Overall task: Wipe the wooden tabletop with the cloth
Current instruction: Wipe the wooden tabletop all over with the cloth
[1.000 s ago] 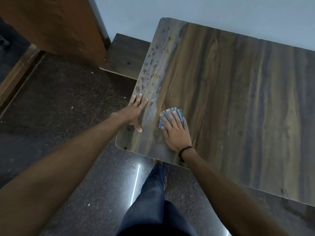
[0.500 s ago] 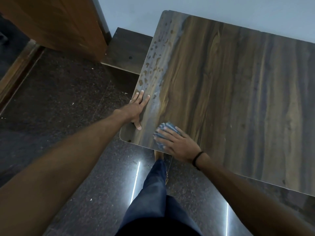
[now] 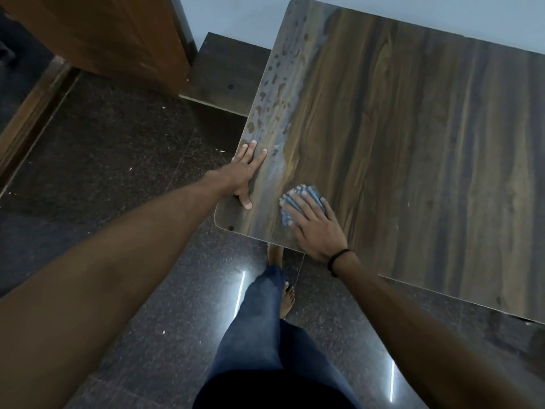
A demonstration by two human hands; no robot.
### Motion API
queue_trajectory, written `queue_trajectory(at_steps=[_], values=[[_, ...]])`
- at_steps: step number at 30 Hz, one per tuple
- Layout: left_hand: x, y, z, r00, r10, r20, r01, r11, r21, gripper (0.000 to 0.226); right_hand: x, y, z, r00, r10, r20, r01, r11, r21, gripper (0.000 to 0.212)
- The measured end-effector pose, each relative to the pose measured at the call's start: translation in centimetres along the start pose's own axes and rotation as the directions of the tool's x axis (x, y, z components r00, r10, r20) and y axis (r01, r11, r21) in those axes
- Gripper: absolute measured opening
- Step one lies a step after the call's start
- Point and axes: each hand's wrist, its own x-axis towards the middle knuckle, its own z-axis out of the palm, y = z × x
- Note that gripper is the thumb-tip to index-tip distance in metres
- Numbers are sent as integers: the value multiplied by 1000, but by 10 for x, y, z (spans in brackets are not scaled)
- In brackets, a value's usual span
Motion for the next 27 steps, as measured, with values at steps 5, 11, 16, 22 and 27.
queue_trajectory(at_steps=[5, 11, 16, 22, 27], values=[[1, -4, 4, 1000, 9, -7, -10, 1000, -7, 160, -27, 9, 9, 946, -317, 73, 321, 945, -63, 51], [1, -2, 3, 1000, 5, -6, -5, 1000, 13, 159, 9, -21, 0, 997, 83, 0, -83, 996, 23, 53], [0, -2, 2, 1000, 23, -4, -23, 1000, 8, 157, -10, 6, 4, 955, -286, 81, 291, 955, -56, 51], [2, -2, 3, 1000, 23, -4, -23, 999, 29, 159, 25, -28, -2, 999, 33, 33, -34, 999, 34, 52], [-4, 0, 0, 1000, 30, 1, -30, 1000, 2, 156, -2, 10, 2, 944, -306, 124, 313, 949, -39, 50]])
